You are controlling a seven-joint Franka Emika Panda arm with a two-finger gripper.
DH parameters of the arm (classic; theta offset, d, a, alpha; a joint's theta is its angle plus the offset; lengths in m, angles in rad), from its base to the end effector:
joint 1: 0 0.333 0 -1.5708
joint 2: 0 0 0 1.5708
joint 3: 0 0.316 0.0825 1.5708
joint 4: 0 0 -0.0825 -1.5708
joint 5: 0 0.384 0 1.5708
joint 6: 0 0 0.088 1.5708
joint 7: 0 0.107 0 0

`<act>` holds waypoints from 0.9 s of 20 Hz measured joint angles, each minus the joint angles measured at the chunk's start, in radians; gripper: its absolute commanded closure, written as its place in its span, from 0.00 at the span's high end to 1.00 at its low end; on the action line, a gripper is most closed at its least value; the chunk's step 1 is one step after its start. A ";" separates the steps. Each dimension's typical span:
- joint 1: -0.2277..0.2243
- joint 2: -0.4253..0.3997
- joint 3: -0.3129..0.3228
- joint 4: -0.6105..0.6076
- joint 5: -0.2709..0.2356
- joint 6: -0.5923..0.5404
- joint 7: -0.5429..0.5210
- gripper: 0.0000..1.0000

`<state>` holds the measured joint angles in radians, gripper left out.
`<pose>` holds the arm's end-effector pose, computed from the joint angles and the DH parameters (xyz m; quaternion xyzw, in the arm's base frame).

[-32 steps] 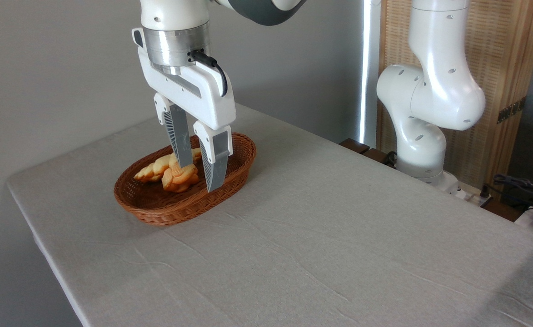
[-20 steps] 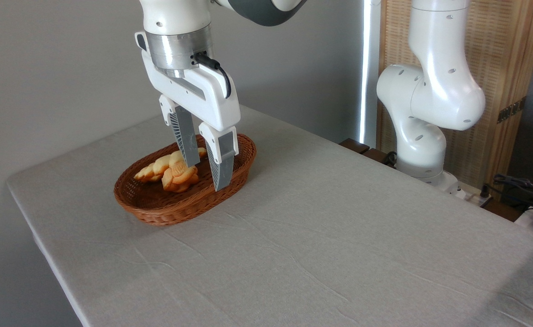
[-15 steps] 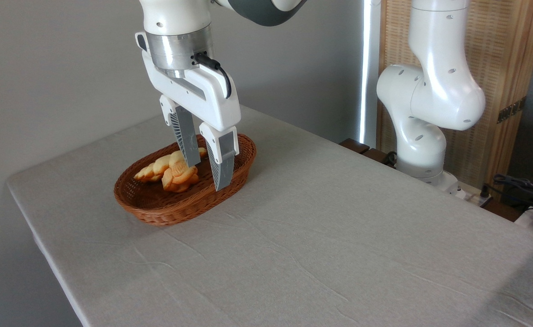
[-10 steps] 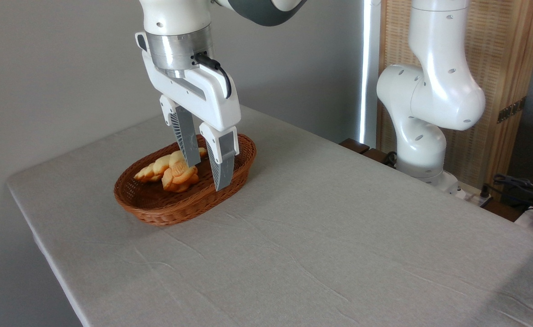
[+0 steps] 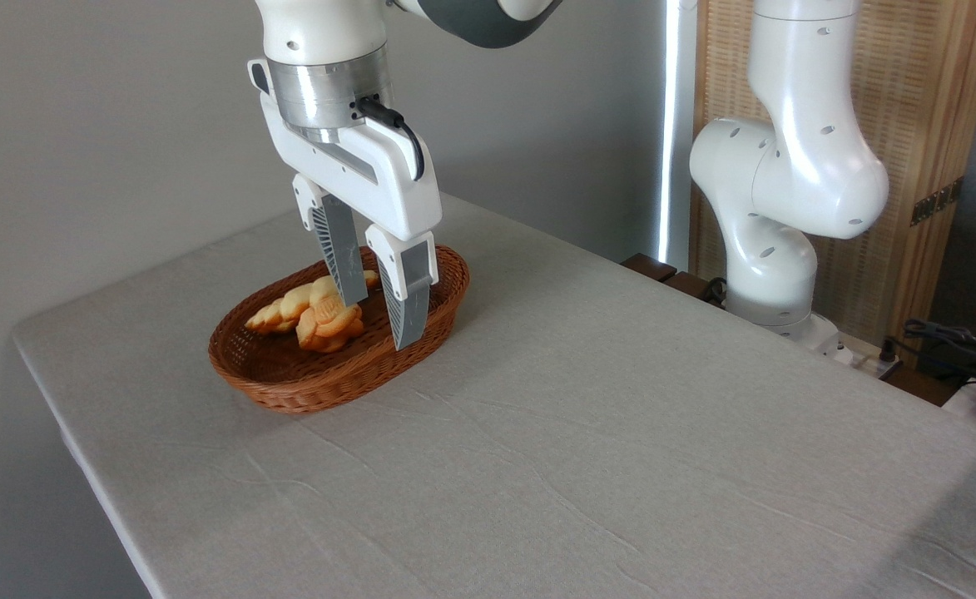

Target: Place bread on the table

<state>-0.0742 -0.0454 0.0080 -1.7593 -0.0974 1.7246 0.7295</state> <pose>0.5473 -0.0452 0.5737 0.9236 -0.3803 0.0208 0.0440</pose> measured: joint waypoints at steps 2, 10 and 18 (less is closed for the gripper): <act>0.000 0.000 0.000 0.000 0.000 -0.016 0.000 1.00; -0.003 0.002 -0.031 -0.002 0.000 -0.064 0.000 1.00; -0.020 0.030 -0.190 -0.056 -0.050 0.050 -0.135 1.00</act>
<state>-0.0941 -0.0157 -0.1817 -1.8155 -0.1471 1.7748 0.5949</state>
